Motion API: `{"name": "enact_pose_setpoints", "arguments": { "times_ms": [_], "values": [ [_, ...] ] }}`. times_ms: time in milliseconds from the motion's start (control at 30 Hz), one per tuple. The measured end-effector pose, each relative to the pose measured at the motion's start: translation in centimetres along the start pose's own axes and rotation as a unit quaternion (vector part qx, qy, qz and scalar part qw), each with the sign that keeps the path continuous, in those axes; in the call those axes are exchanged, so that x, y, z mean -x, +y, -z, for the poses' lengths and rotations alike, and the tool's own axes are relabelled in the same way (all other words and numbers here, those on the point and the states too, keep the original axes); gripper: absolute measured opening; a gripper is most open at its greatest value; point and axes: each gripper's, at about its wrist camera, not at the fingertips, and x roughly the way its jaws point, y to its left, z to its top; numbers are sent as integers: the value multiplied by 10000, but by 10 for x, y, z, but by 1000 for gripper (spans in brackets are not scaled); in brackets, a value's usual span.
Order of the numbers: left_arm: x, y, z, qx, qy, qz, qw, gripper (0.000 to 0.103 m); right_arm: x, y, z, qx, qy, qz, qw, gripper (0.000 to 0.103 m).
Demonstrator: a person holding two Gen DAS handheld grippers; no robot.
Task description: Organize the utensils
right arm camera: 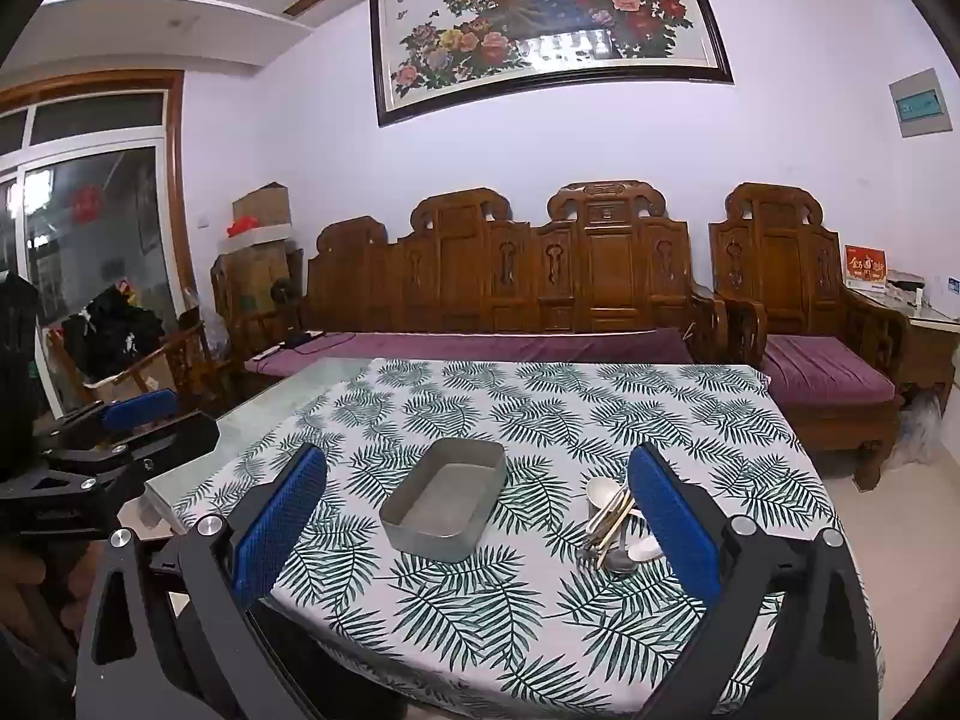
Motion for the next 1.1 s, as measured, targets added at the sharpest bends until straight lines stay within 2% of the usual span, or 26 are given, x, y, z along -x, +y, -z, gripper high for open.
{"name": "enact_pose_setpoints", "arguments": {
  "times_ms": [467,567,1100],
  "values": [
    [3,5,5,10,-21,30,10000,96,-1,-1,3,-20,-46,-28,10000,100],
    [3,1,-4,-15,-16,21,10000,96,-1,-2,3,-33,-47,-30,10000,100],
    [3,-1,-6,-50,-25,16,10000,96,-2,-4,3,-40,-73,-46,10000,100]
  ]
}}
